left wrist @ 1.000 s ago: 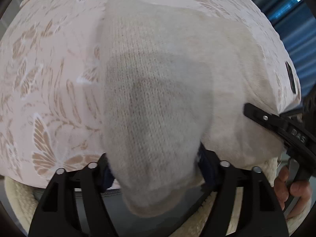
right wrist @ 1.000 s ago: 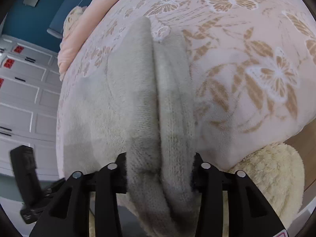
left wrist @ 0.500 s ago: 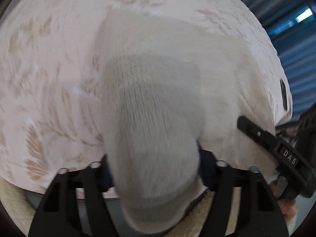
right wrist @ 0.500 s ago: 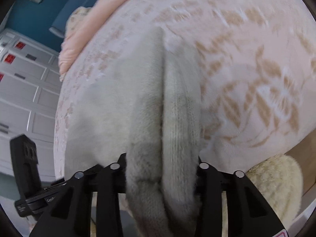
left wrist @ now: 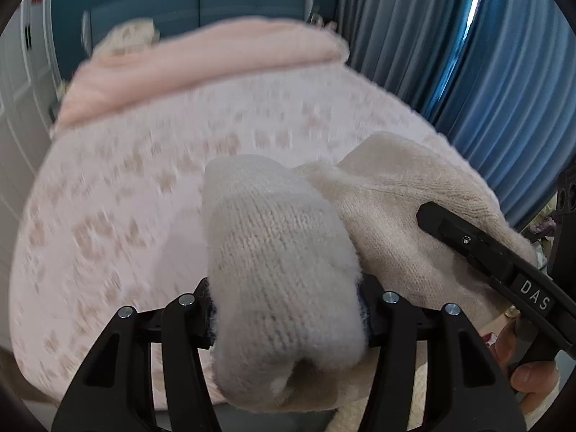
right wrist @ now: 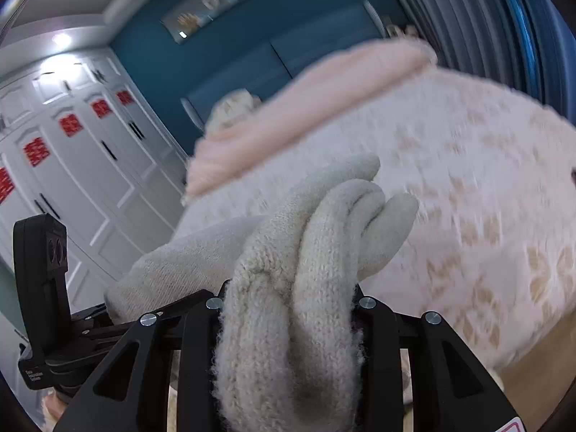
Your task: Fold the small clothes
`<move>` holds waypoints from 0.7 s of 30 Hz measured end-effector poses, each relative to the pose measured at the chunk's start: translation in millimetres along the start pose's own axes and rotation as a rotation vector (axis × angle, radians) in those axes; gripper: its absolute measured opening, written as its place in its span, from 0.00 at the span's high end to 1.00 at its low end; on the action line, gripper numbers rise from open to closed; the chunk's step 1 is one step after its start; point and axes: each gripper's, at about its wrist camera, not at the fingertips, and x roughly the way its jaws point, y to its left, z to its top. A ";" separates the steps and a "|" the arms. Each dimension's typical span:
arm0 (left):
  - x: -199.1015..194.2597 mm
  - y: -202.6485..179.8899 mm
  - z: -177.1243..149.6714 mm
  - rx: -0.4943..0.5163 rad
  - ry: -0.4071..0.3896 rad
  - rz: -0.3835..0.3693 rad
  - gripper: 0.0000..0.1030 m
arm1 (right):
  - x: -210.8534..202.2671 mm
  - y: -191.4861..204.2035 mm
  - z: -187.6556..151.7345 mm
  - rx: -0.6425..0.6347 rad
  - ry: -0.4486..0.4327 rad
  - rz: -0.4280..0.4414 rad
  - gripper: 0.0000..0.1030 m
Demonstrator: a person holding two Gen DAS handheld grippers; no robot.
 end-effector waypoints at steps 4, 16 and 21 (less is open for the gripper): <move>-40.7 7.1 15.8 0.015 -0.101 -0.001 0.48 | -18.8 33.5 13.7 -0.068 -0.087 0.015 0.67; -106.2 56.2 33.6 0.030 -0.270 0.073 0.47 | -14.9 118.9 34.1 -0.165 -0.182 0.097 0.67; -119.5 82.0 39.6 0.041 -0.308 0.127 0.47 | 0.6 144.1 40.4 -0.171 -0.183 0.145 0.67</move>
